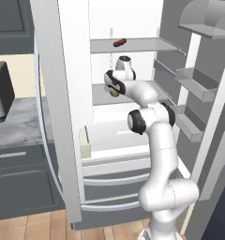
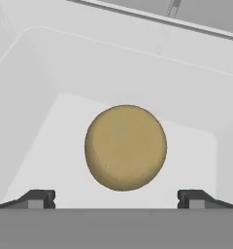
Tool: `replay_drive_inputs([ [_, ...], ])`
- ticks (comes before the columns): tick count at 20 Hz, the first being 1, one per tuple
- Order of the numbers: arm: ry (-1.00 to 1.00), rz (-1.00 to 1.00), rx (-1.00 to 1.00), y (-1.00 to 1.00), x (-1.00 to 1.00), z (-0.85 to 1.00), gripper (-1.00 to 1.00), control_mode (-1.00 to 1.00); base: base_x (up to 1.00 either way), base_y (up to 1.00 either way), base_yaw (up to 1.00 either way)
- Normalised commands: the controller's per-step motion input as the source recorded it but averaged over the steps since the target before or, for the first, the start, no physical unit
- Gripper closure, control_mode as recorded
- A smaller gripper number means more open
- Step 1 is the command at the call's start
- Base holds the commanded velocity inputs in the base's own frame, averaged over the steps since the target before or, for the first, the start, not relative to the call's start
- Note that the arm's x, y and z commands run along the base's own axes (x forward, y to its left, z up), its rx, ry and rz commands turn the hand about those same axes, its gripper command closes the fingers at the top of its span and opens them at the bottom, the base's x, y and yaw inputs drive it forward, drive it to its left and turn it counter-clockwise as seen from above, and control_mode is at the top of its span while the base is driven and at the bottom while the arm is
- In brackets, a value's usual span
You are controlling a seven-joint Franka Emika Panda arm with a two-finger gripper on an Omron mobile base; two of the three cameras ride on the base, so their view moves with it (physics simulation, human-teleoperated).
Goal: Retrieve the sausage and cheese from the fridge and place them on the cutting board on the counter.
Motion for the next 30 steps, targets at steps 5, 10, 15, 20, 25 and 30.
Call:
replay_drive_inputs([
  [5,0.0,0.0,0.0,0.01,0.02,-0.22,-1.0,-1.0,0.0,0.0,0.0],
  [10,0.0,0.0,0.0,0.0,0.2,-0.06,-1.0,-1.0,0.0,0.0,0.0],
  [15,0.0,0.0,0.0,0.0,0.26,-0.01,-1.0,-1.0,0.0,0.0,0.0],
  [20,0.0,0.0,0.0,0.0,0.27,0.0,-1.0,-1.0,0.0,0.0,0.0],
  [25,0.02,0.0,0.0,0.0,0.05,0.0,1.0,-1.0,0.0,0.0,0.0],
  [30,0.12,0.0,0.01,-0.09,-0.16,-0.09,1.0,-1.0,0.0,0.0,0.0],
])
